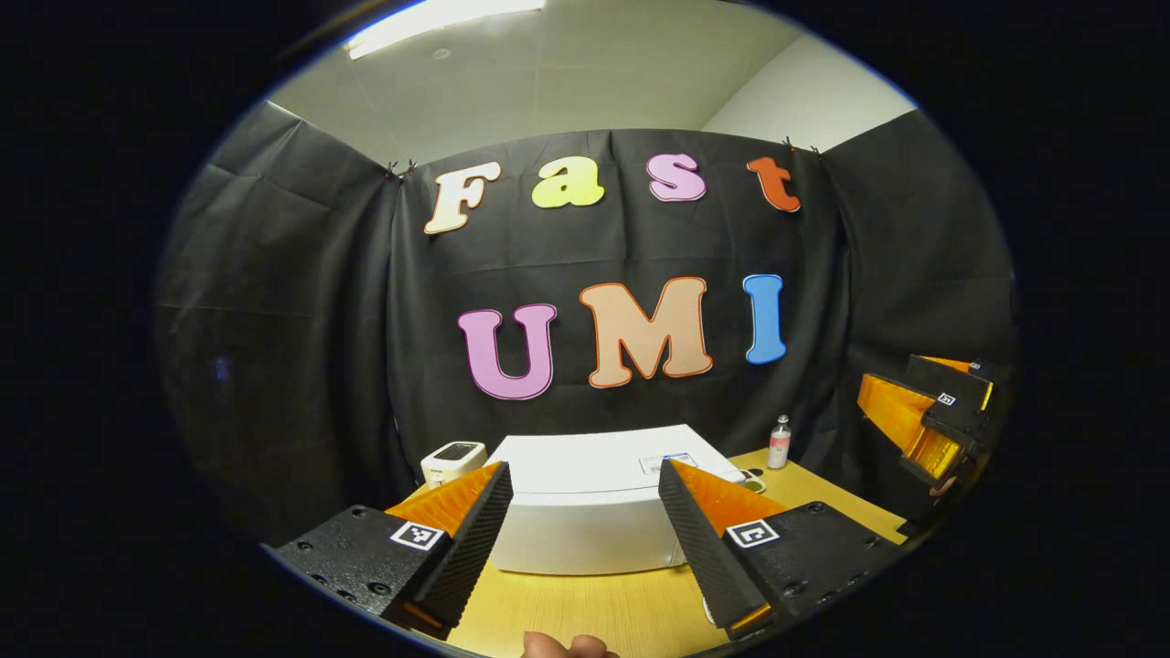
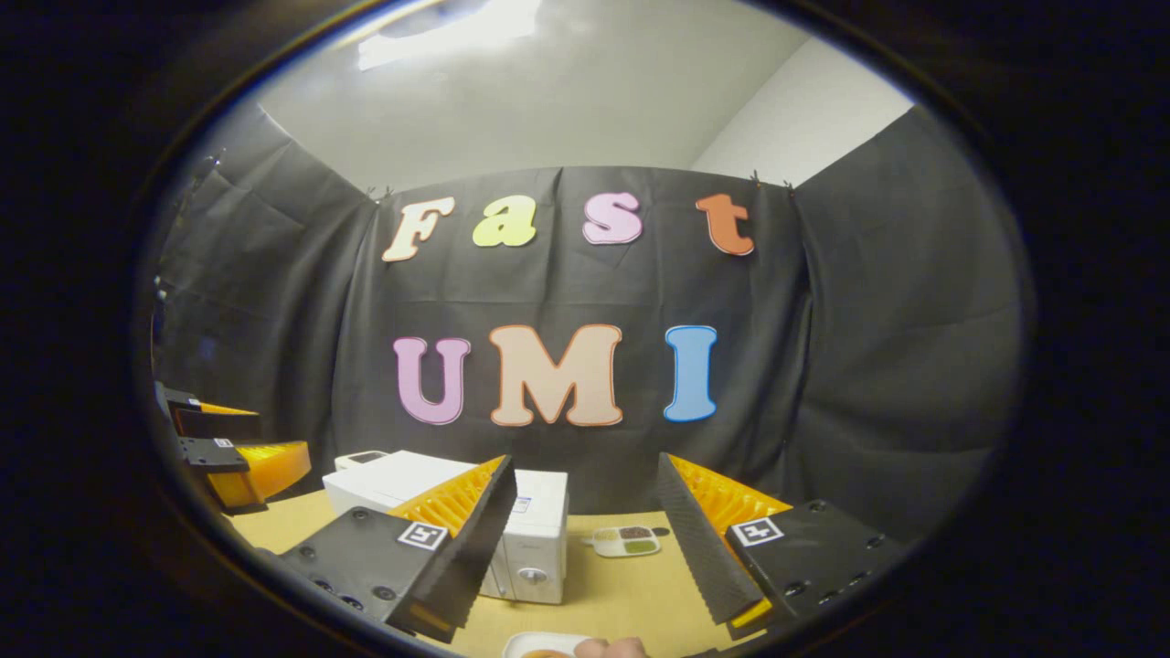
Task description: Open the microwave oven with the left hand, put the food in, and close the microwave oven.
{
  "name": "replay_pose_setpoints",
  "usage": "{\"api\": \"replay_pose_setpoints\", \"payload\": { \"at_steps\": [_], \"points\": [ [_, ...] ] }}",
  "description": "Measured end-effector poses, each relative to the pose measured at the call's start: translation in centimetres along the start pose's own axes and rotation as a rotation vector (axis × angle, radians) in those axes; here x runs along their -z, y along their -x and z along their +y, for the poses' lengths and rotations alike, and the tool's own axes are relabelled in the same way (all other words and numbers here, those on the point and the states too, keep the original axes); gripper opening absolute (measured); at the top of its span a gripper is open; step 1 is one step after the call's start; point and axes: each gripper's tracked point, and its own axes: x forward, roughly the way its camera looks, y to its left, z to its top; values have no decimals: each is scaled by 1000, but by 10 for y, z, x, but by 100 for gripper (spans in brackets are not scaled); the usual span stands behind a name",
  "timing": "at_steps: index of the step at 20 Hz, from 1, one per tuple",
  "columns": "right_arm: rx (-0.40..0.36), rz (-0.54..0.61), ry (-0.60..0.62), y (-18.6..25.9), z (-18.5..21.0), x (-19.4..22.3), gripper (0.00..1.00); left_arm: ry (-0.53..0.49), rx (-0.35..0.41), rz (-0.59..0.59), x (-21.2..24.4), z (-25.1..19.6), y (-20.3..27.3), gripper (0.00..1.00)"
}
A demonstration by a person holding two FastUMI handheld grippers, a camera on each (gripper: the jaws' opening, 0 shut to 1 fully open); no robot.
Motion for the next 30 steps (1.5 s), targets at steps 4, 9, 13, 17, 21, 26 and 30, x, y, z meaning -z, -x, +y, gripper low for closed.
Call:
{"api": "replay_pose_setpoints", "payload": {
  "at_steps": [4, 9, 13, 17, 21, 26, 30],
  "points": [
    [-3, 4, 2, -1, 0, 1, 92, -1, -3, 8, 3, 0, -3, 97],
    [3, 4, 20, -2, -1, 3, 92, -11, 8, 13, 11, -4, -7, 96],
    [11, 1, 31, 0, -6, 1, 96, 2, 37, 46, 33, -18, -13, 97],
    [12, 11, 43, 2, -10, 3, 92, 3, 69, 75, 60, -36, -31, 97],
    [18, 16, 73, 8, -18, 1, 95, 14, 85, 125, 92, -52, -51, 97],
    [50, 44, 107, 19, -36, 1, 96, 18, 166, 152, 138, -90, -80, 97],
    [95, 55, 149, 28, -55, -2, 98, 1, 201, 220, 187, -116, -107, 97]
  ]
}}
